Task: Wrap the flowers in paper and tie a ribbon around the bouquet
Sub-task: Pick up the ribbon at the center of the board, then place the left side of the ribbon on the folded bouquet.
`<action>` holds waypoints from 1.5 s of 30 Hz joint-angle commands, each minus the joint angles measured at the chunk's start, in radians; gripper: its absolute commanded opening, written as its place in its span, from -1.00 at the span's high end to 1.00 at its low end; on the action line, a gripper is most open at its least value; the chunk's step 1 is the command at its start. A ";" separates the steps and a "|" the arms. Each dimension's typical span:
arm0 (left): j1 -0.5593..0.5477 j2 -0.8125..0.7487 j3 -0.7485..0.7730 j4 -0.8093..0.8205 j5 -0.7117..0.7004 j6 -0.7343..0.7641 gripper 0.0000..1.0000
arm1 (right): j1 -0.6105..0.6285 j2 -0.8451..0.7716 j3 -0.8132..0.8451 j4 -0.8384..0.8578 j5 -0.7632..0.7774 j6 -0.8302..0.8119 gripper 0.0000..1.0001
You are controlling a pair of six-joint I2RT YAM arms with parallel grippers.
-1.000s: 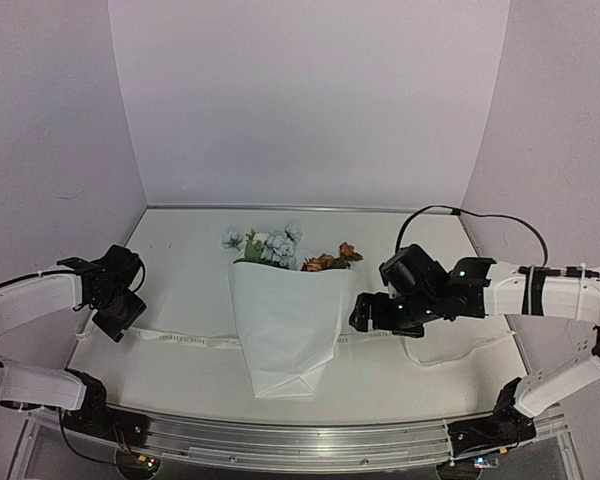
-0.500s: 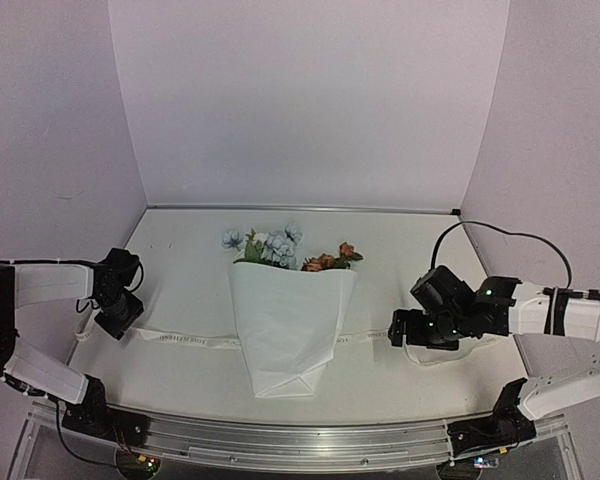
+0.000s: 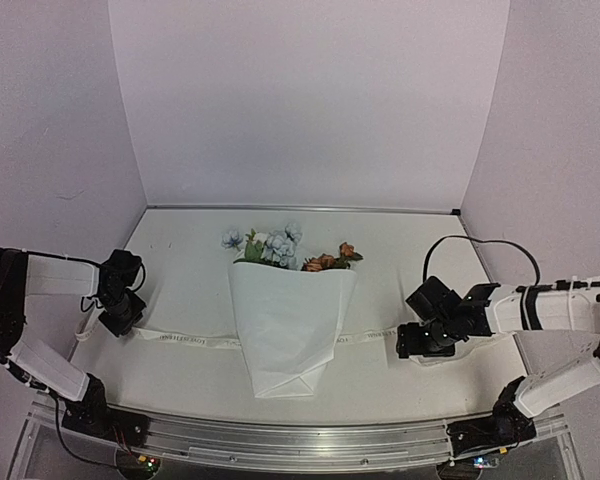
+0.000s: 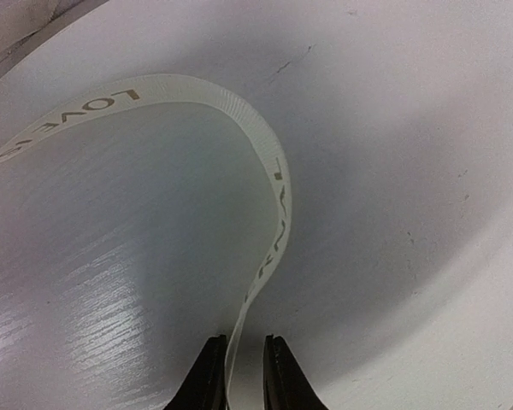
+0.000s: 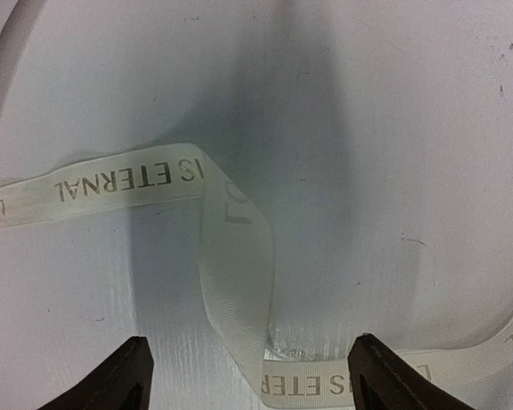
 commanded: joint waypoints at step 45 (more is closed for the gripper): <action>-0.779 0.085 0.532 0.413 0.545 1.096 1.00 | -0.160 0.271 0.532 -0.408 -0.223 0.053 1.00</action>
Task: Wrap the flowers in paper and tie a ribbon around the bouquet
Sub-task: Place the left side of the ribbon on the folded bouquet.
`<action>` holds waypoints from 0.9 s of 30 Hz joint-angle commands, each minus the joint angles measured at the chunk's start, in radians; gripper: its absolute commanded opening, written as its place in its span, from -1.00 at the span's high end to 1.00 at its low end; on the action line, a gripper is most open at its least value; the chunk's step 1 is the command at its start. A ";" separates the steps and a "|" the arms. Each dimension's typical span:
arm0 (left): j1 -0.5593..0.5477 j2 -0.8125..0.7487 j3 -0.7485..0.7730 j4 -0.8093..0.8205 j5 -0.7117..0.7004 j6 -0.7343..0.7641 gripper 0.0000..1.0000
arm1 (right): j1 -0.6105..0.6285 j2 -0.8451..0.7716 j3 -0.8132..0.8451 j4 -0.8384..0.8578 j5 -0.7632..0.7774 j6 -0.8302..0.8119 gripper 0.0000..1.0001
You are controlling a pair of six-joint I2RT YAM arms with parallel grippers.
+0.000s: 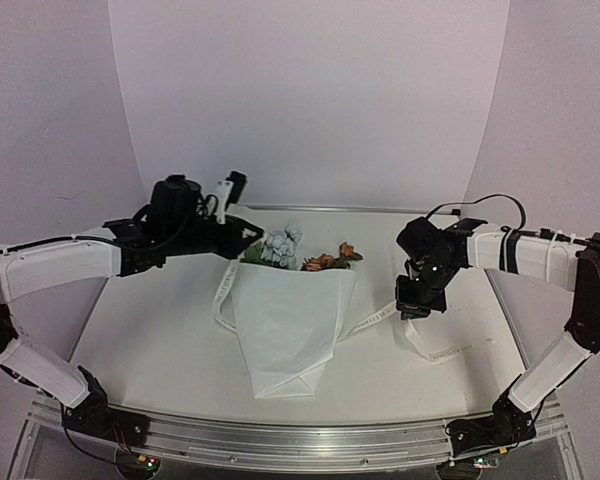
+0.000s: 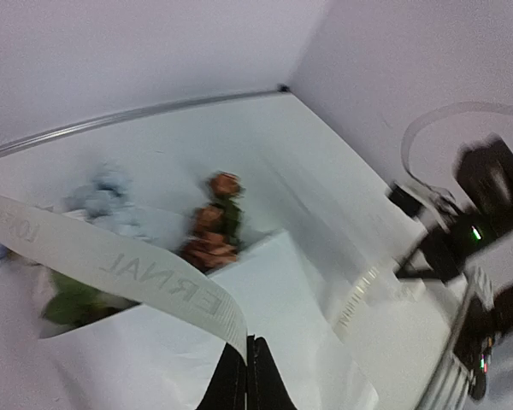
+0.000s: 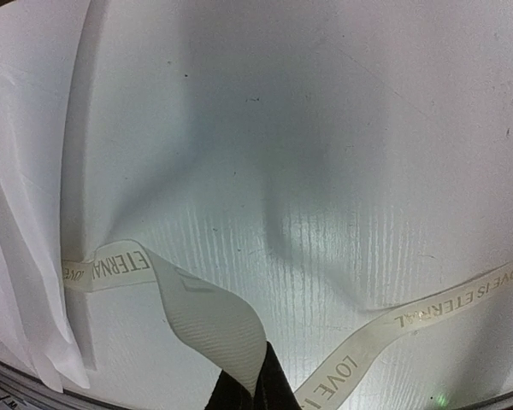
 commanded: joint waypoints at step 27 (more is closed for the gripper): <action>-0.154 0.293 0.156 0.187 0.128 0.771 1.00 | -0.134 0.267 0.190 0.010 -0.197 0.137 1.00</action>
